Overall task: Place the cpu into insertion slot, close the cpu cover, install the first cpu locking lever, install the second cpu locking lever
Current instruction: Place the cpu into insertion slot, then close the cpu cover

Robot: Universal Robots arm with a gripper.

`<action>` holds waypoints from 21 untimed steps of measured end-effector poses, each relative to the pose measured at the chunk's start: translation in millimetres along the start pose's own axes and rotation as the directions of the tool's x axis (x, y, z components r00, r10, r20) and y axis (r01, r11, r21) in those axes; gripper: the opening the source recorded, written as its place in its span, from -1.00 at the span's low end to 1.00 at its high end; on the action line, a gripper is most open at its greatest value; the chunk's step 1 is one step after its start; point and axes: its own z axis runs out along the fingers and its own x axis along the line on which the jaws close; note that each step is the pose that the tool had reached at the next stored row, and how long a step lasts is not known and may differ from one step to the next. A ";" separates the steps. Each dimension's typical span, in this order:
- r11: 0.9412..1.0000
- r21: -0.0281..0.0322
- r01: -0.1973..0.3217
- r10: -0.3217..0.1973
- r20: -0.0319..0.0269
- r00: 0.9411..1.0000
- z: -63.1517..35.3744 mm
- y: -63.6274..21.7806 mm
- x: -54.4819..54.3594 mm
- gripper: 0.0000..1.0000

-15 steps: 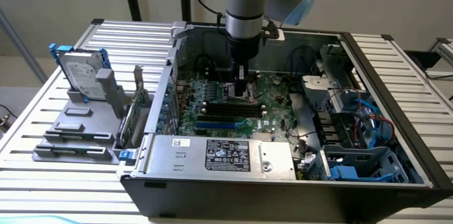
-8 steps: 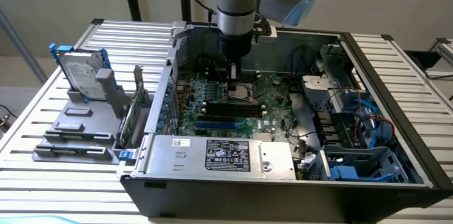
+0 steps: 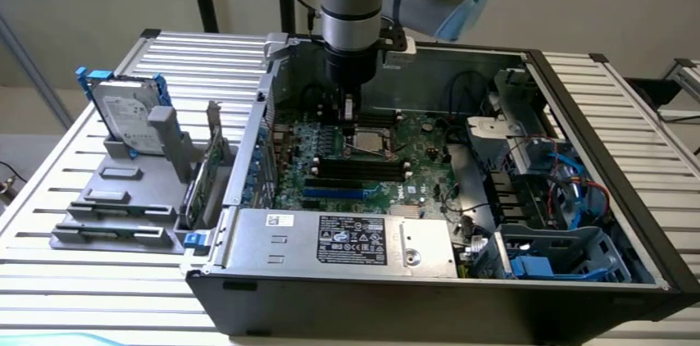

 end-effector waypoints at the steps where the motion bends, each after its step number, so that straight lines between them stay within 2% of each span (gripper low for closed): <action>1: 1.000 0.000 0.000 0.000 0.000 1.000 0.0 0.0 0.0 -0.79; 15: 1.000 0.000 0.000 0.000 0.000 1.000 -0.7 1.8 0.0 -0.79; 21: 1.000 0.007 0.000 0.000 0.000 1.000 -6.1 27.7 1.1 -0.79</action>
